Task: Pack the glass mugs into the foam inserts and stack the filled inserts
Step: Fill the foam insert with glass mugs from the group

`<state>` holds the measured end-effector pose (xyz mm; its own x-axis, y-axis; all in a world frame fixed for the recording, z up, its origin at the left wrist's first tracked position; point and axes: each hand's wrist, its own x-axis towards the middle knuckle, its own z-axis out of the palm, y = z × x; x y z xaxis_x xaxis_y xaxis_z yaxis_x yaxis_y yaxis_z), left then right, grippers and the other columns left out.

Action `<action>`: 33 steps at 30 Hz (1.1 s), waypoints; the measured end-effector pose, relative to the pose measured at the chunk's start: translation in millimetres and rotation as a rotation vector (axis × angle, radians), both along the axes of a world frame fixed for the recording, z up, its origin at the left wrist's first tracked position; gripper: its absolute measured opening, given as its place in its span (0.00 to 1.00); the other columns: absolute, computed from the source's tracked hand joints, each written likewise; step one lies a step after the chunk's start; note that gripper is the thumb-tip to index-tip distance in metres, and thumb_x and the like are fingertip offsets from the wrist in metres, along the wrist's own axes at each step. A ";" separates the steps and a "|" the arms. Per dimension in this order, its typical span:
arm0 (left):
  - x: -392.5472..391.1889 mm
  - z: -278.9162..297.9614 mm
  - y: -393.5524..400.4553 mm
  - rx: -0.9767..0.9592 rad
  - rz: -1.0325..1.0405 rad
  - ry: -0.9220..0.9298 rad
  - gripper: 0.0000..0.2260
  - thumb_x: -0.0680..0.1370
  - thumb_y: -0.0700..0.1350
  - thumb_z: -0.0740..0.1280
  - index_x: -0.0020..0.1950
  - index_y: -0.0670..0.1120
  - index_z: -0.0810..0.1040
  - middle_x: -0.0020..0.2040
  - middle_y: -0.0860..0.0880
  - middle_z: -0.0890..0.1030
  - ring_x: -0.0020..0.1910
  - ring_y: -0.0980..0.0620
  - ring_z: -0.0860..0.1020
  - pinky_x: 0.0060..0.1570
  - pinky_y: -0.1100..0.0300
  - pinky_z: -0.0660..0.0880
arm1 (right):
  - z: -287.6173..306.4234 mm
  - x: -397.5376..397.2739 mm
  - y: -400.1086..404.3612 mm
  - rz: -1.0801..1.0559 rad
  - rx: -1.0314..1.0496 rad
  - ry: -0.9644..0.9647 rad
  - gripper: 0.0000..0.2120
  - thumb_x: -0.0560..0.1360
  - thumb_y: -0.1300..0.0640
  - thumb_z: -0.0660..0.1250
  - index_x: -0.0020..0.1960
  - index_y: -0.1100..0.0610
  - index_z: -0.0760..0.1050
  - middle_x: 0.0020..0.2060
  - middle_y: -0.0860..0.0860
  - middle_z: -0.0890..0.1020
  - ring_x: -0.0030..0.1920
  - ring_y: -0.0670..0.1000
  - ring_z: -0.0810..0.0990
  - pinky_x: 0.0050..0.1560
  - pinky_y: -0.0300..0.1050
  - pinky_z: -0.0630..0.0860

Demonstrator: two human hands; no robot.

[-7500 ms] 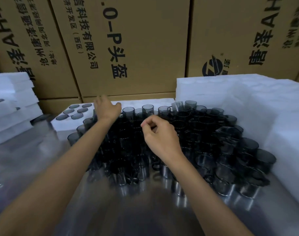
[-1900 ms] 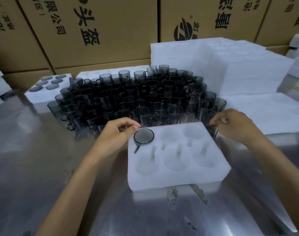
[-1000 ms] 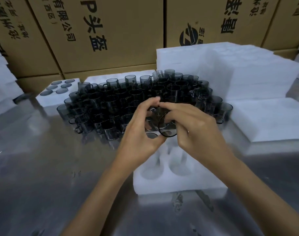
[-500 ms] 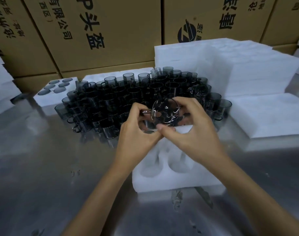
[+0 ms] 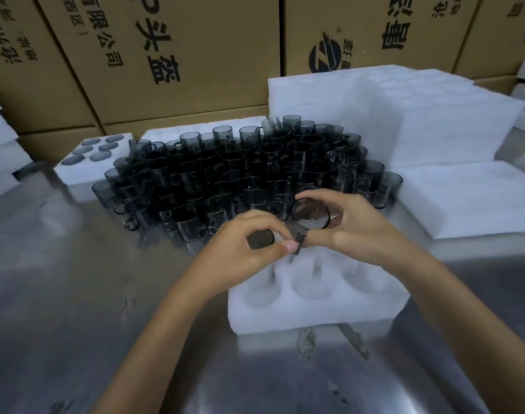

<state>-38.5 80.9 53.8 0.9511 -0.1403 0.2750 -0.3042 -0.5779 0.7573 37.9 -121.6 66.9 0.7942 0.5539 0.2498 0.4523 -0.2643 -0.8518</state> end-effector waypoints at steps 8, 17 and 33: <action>1.4 0.8 4.9 -0.005 0.010 0.061 0.24 0.75 0.46 0.75 0.69 0.61 0.74 0.65 0.68 0.76 0.68 0.67 0.71 0.69 0.61 0.66 | -10.0 2.7 -4.1 -0.020 -0.213 -0.013 0.40 0.61 0.37 0.72 0.72 0.37 0.70 0.62 0.29 0.76 0.61 0.28 0.71 0.51 0.26 0.66; 2.3 -4.8 4.7 0.174 0.145 0.042 0.24 0.71 0.60 0.73 0.67 0.61 0.76 0.67 0.65 0.75 0.72 0.64 0.66 0.74 0.52 0.64 | -16.8 -6.5 3.5 -0.058 -0.525 -0.283 0.46 0.64 0.31 0.52 0.80 0.45 0.59 0.70 0.37 0.70 0.71 0.40 0.57 0.66 0.40 0.53; 6.1 -18.1 1.6 0.288 0.186 -0.033 0.16 0.78 0.58 0.68 0.65 0.61 0.78 0.64 0.66 0.74 0.65 0.63 0.68 0.72 0.47 0.60 | -0.4 49.6 8.4 -0.336 -0.517 -0.166 0.19 0.79 0.45 0.60 0.67 0.48 0.76 0.65 0.47 0.79 0.68 0.54 0.72 0.70 0.56 0.64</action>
<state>-32.4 82.5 35.7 0.9589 -0.0420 0.2807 -0.1956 -0.8144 0.5463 87.5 -113.2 66.6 0.9195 0.3629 0.1511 0.3877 -0.7732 -0.5019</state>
